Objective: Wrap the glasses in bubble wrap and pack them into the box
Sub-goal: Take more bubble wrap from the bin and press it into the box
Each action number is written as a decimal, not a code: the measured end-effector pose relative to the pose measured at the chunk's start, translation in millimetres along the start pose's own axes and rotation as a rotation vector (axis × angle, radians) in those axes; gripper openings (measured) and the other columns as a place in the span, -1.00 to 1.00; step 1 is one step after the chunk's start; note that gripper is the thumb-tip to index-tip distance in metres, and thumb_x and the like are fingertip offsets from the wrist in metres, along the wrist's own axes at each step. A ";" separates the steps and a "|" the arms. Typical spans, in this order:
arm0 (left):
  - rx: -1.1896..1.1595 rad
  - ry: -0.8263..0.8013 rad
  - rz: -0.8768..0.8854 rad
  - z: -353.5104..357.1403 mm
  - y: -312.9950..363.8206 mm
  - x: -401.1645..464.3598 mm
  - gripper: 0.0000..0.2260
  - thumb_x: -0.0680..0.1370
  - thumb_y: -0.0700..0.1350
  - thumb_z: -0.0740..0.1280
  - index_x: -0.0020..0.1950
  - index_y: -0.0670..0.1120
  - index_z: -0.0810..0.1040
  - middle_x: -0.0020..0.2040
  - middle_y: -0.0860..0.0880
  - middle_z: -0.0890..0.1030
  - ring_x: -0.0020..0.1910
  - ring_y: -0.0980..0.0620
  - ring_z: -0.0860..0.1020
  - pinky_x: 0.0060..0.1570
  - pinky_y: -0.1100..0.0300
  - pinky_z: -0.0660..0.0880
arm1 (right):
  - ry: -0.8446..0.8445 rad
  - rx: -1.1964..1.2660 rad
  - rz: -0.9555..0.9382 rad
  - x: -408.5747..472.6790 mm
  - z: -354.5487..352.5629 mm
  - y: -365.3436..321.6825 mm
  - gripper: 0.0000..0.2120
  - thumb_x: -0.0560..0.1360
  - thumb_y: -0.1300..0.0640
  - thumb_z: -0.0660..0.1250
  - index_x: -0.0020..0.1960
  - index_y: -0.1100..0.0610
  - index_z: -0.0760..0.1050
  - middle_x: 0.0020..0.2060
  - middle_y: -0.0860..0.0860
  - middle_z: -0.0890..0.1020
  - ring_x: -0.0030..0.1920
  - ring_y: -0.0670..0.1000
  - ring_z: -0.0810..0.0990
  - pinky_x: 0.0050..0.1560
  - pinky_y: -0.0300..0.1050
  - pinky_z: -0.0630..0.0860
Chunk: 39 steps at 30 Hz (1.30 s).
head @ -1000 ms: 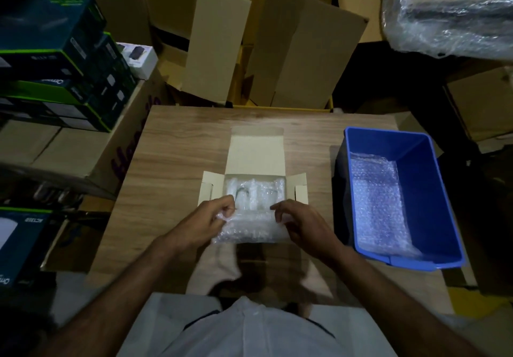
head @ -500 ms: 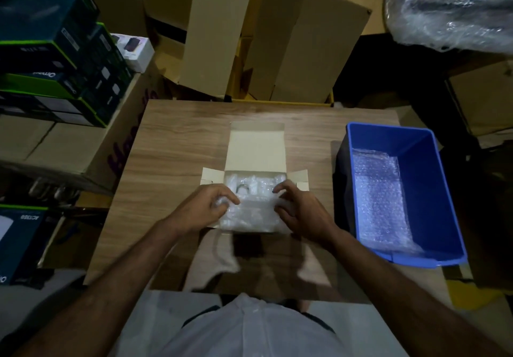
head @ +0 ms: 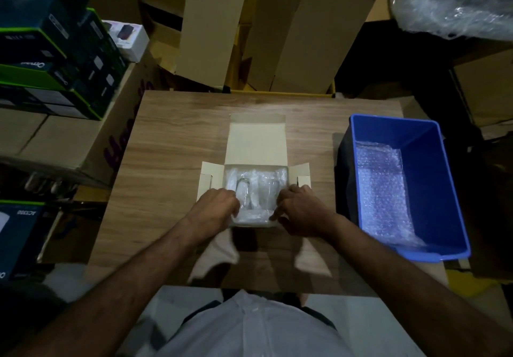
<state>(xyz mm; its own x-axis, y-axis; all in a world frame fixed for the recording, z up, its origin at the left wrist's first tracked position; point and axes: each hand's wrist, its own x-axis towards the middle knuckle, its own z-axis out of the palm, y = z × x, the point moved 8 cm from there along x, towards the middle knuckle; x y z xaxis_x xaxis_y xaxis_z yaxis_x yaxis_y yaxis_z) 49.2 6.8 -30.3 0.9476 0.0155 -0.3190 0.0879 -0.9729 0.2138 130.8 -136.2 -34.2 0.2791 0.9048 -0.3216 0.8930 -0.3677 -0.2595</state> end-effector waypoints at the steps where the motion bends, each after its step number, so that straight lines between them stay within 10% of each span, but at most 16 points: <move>1: 0.012 -0.019 0.007 1.2 1.5 0.3 -0.87 0.47 -0.10 0.45 0.00 0.04 0.68 -0.01 0.04 0.61 0.03 -0.03 0.57 0.00 0.07 0.39 | -0.010 -0.026 0.000 0.7 1.6 -0.4 -0.74 0.57 -0.03 0.35 0.24 -0.20 0.61 0.24 -0.06 0.52 0.27 0.02 0.46 0.25 0.04 0.44; 12: -0.035 -0.175 -0.089 8.1 -8.0 7.4 -0.85 0.44 -0.17 0.48 -0.01 -0.03 0.66 0.02 -0.02 0.63 0.05 -0.04 0.59 -0.08 0.13 0.45 | -0.028 -0.096 0.053 20.2 13.6 -9.2 -0.88 0.47 0.32 0.43 -0.04 0.17 0.59 -0.04 0.07 0.60 -0.12 0.10 0.66 -0.20 -0.02 0.60; 23: 0.281 -0.182 -0.179 8.7 -1.7 19.5 -0.63 0.48 -0.22 0.41 0.28 -0.08 0.46 0.16 -0.11 0.59 0.13 -0.16 0.57 0.04 0.04 0.44 | -0.053 0.034 0.161 25.1 13.7 1.2 -0.84 0.53 0.26 0.42 0.09 0.13 0.58 -0.02 0.08 0.66 -0.03 0.07 0.69 0.00 -0.04 0.64; 32: -0.033 -0.074 -0.146 0.5 -2.9 28.9 0.00 0.34 -0.11 0.61 0.62 -0.05 0.08 0.56 -0.18 0.15 0.51 -0.18 0.22 0.41 -0.01 0.33 | 0.112 0.205 0.332 21.9 7.5 1.2 -0.08 0.26 0.08 0.66 0.48 0.11 0.25 0.46 0.21 0.28 0.23 0.20 0.53 0.04 0.06 0.60; 39: 0.031 -0.176 -0.141 22.5 1.8 46.7 -0.08 0.50 -0.20 0.48 0.66 -0.12 -0.10 0.61 -0.36 -0.04 0.60 -0.29 0.08 0.48 -0.01 0.30 | -0.002 0.178 0.348 34.1 20.8 -1.7 0.05 0.47 -0.01 0.51 0.66 0.07 -0.18 0.57 0.41 -0.14 0.57 0.35 0.14 0.46 0.07 0.33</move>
<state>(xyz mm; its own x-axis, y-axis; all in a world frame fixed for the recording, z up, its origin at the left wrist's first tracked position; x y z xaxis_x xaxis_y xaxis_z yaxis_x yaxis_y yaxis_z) 86.7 0.6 -65.6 0.8580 0.1143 -0.5007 0.2041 -0.9705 0.1283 131.4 -109.2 -63.6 0.5535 0.7192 -0.4201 0.6699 -0.6841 -0.2884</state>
